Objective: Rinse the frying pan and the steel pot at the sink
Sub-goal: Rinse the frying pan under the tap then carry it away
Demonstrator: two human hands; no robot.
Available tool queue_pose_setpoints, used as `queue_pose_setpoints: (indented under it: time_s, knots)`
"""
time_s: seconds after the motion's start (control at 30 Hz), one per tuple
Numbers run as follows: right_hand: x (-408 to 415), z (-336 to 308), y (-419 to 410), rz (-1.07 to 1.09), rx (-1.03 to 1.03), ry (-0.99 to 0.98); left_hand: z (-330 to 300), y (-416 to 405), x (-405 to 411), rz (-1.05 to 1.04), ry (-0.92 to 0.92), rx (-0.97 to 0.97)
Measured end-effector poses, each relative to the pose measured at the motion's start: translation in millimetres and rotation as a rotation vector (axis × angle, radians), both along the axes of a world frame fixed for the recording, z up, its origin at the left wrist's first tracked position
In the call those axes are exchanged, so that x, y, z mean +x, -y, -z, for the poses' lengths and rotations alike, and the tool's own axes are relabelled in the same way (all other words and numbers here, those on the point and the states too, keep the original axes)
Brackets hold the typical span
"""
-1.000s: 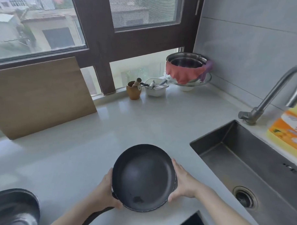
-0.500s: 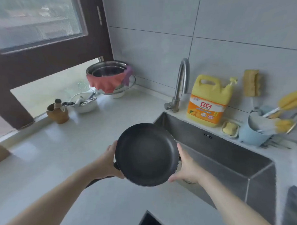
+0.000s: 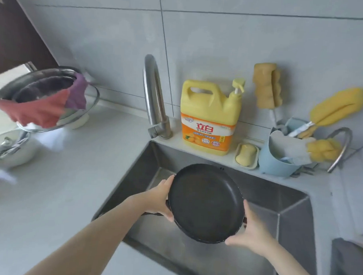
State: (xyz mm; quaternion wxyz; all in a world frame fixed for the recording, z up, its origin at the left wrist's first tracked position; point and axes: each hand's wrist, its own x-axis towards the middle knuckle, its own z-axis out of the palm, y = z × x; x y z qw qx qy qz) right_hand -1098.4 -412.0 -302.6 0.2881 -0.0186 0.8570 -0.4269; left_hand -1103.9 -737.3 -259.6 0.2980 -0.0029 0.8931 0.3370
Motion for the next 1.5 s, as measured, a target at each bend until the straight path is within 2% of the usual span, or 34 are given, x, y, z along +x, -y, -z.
queue_pose_setpoints:
  time_s: [0.27,0.6,0.77,0.9,0.97,1.07,1.13,1.2,1.27,1.5]
  knots:
    - [7.8,74.8,1.4,0.14,-0.065,-0.098,77.9,-10.8,-27.5,0.036,0.13,-0.035]
    - [19.7,161.4,22.0,0.158,0.017,-0.022,160.8,-1.7,-21.4,0.031,0.252,-0.124]
    - [18.0,176.4,30.6,0.14,0.024,-0.049,185.7,8.8,-15.5,0.001,0.254,-0.113]
    - [15.9,178.7,33.7,0.131,0.029,-0.04,174.8,17.1,-20.3,-0.025,0.25,-0.084]
    - [17.9,181.3,35.2,0.16,0.041,-0.056,149.9,16.1,-30.3,-0.134,0.105,-0.071]
    - [17.0,178.9,38.7,0.162,0.022,-0.044,97.2,18.5,-55.5,-0.476,-0.428,-0.034]
    - [15.4,177.2,39.4,0.151,0.03,-0.078,65.3,24.9,-76.8,-0.713,-0.678,0.022]
    - [14.9,170.4,41.6,0.142,0.005,-0.046,40.8,34.2,-103.0,-0.858,-0.725,0.095]
    - [13.2,173.5,40.5,0.15,0.024,-0.027,22.5,42.6,-128.5,-0.926,-0.666,0.12]
    - [13.7,168.2,41.3,0.101,0.131,0.034,20.3,59.5,-150.5,-0.924,-0.68,0.049]
